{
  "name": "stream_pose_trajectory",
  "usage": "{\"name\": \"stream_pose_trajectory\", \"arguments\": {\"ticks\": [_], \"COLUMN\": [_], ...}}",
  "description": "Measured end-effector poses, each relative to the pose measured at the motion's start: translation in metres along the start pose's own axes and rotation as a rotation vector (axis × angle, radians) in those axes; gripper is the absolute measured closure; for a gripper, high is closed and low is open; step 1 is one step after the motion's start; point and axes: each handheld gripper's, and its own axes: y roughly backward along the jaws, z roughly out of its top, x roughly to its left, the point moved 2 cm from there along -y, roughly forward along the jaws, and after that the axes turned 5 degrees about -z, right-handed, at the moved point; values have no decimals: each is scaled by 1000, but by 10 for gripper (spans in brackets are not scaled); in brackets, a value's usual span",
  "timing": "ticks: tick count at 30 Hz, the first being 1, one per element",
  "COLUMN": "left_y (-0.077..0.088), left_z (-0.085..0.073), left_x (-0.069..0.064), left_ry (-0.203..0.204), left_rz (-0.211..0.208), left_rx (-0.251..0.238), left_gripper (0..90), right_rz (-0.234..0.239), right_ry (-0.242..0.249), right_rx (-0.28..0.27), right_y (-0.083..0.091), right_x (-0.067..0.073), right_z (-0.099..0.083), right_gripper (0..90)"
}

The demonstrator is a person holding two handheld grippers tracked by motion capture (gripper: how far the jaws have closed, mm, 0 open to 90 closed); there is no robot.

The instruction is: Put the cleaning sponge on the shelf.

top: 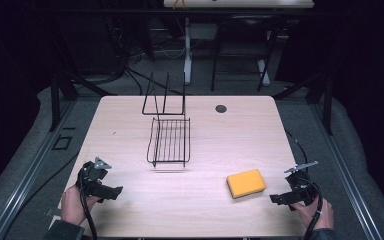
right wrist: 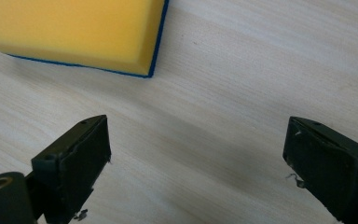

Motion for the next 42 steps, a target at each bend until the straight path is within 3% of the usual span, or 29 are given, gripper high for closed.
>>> {"name": "stream_pose_trajectory", "arguments": {"ticks": [14,25,33,38,42], "left_y": [0,-4,-5,-7,-7], "left_z": [-2,-2,-1,-1,0], "left_x": [0,0,-4,-5,-6], "left_ry": [5,0,-30,-38,-41], "left_rz": [-11,-28,-42,-42,-39], "left_rx": [3,25,42,53,57], "left_gripper": [37,46,66,75,78], "right_rz": [2,53,98,96,81], "right_ry": [64,109,137,154,149], "right_rx": [-13,-35,-43,-45,-71], "right_y": [-2,-3,-8,-8,-10], "right_x": [13,24,34,36,37], "right_z": [11,24,39,47,56], "right_gripper": [73,81,189,249,365]}}
